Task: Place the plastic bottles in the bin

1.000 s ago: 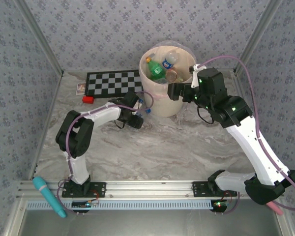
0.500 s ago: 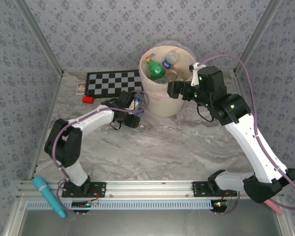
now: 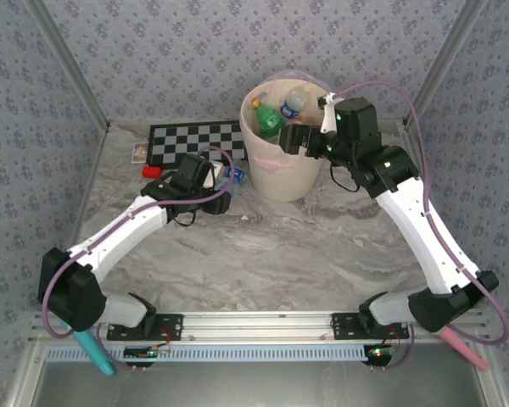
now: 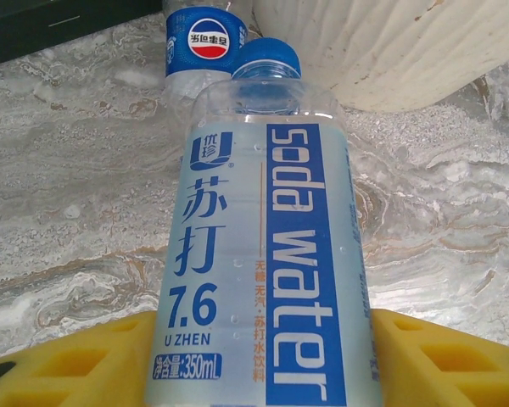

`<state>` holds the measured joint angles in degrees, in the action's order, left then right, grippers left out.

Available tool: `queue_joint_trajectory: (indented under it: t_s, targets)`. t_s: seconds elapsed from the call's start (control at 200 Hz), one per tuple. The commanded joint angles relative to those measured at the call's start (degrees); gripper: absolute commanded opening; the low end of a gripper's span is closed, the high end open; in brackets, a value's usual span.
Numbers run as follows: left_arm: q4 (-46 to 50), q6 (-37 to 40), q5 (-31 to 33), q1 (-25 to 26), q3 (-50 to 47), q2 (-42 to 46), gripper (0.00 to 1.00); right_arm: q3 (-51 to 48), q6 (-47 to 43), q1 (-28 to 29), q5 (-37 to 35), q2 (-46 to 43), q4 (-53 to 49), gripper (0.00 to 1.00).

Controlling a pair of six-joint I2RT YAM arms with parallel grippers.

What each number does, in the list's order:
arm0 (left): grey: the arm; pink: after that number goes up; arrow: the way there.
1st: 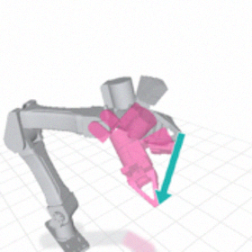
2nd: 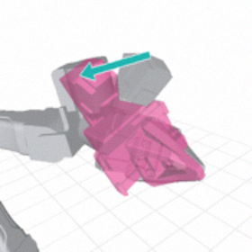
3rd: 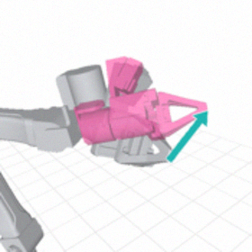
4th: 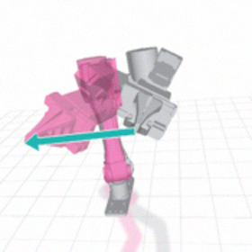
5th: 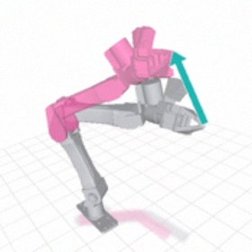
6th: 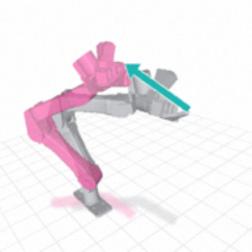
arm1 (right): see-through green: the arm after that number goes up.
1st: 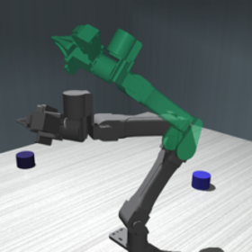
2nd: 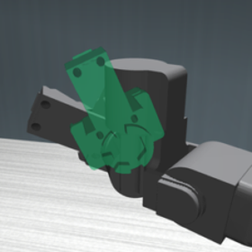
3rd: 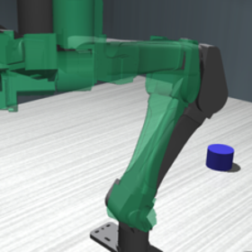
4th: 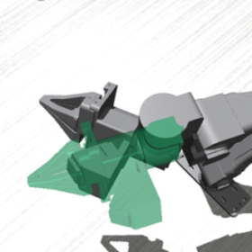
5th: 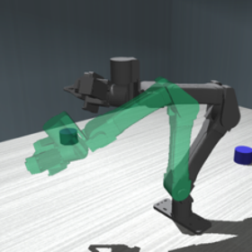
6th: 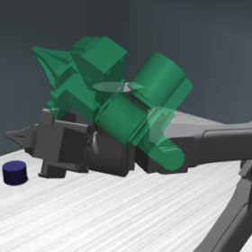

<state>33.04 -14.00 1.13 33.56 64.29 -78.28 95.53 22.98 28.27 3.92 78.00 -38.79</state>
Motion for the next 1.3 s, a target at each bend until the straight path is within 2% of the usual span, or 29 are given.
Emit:
queue_joint_trajectory:
  t_s: [0.0, 0.28, 0.475, 0.72, 1.0, 1.204, 1.294]
  targets:
    - [0.6, -1.88, 1.16, 0.34, 1.77, 2.46, 0.58, 2.53, 0.83, 0.53, 2.33, 0.83, 1.32, 0.99]
    - [-2.28, -3.45, 2.48, 0.36, 8.15, 8.32, 0.58, 7.83, 4.22, 0.61, 7.26, 4.6, 1.0, 0.99]
    - [-6.83, -3.76, 0.81, 0.32, 12.66, 11.45, 0.58, 13.56, 8.47, 0.01, 14.43, 8.85, 2.25, 1.0]
    - [-10.04, -3.78, -5.17, 0.54, 16.93, 12.1, 0.57, 16.98, 17.18, -1.32, 24.55, 13.71, 10.3, 0.81]
    - [-9.77, -3.43, -8.2, 2.42, 19.03, 12.29, 0.56, 18.12, 24.98, -2.66, 29.77, 18.07, 14.68, 0.66]
    - [-10.15, -3.36, -9.83, 3.5, 18.94, 12.09, 0.55, 18.34, 28.54, -2.74, 31.71, 19.63, 18.14, 0.65]
    - [-10.32, -3.4, -9.83, 3.88, 18.85, 12.19, 0.54, 18.28, 29.53, -2.78, 32.4, 20.06, 18.67, 0.61]
